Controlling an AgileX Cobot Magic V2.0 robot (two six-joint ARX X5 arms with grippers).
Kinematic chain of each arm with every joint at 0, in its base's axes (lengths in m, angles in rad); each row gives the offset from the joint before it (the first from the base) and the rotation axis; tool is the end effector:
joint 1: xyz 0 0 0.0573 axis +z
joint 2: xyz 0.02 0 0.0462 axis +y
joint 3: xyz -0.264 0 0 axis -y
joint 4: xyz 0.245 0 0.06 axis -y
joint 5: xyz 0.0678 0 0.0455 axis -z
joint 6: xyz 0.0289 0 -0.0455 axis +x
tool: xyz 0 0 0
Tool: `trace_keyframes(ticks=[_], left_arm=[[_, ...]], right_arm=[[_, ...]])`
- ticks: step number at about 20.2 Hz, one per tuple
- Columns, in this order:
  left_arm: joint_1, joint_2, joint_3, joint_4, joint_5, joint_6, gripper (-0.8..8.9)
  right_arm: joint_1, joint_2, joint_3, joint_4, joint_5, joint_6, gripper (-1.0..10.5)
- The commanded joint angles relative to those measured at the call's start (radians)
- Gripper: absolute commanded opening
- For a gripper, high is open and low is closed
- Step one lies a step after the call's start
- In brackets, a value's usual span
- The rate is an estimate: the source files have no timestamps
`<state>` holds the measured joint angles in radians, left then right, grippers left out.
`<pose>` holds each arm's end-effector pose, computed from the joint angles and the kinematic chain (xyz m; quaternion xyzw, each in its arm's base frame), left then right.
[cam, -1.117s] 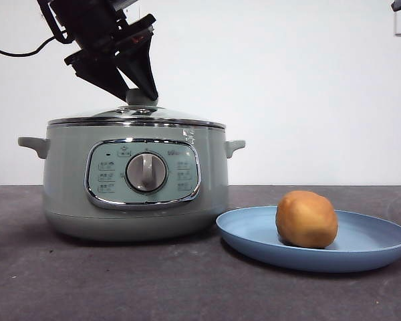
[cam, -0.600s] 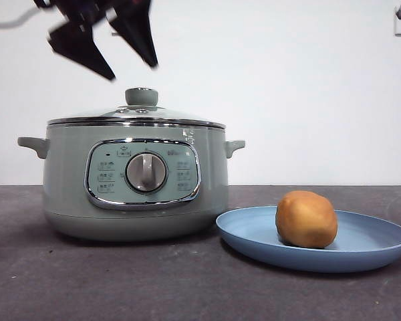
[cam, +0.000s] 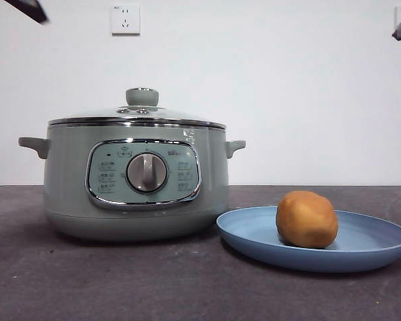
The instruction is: Take the potato out from the steamer,put the potato on the plate,close the lid
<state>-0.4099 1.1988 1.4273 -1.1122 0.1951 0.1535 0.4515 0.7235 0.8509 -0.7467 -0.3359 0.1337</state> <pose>0.1904 -0.0889 0.3890 0.1119 0.4032 -0.3011 0.8569 0.1173 0.0675 0.3137 0.0412 0.3279 0.3442 0.8788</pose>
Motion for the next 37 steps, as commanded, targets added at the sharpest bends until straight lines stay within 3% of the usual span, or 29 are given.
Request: trace_keyframes(ticks=[1,4,6,37], left_arm=[[-0.003,-0.040,0.002,-0.061,0.047,0.003,2.84],[-0.003,-0.074,0.002,-0.106,0.105,0.004,-0.07],[-0.003,-0.091,0.002,-0.117,0.113,0.004,-0.08],[-0.014,-0.097,0.002,-0.110,0.106,0.009,-0.04]], right_arm=[[0.003,0.002,0.005,-0.025,-0.008,0.026,4.6],[0.002,0.003,0.005,-0.061,-0.007,0.026,1.6],[0.002,0.003,0.005,-0.077,-0.006,0.024,-0.2],[0.002,0.003,0.005,-0.079,0.002,0.026,0.0]])
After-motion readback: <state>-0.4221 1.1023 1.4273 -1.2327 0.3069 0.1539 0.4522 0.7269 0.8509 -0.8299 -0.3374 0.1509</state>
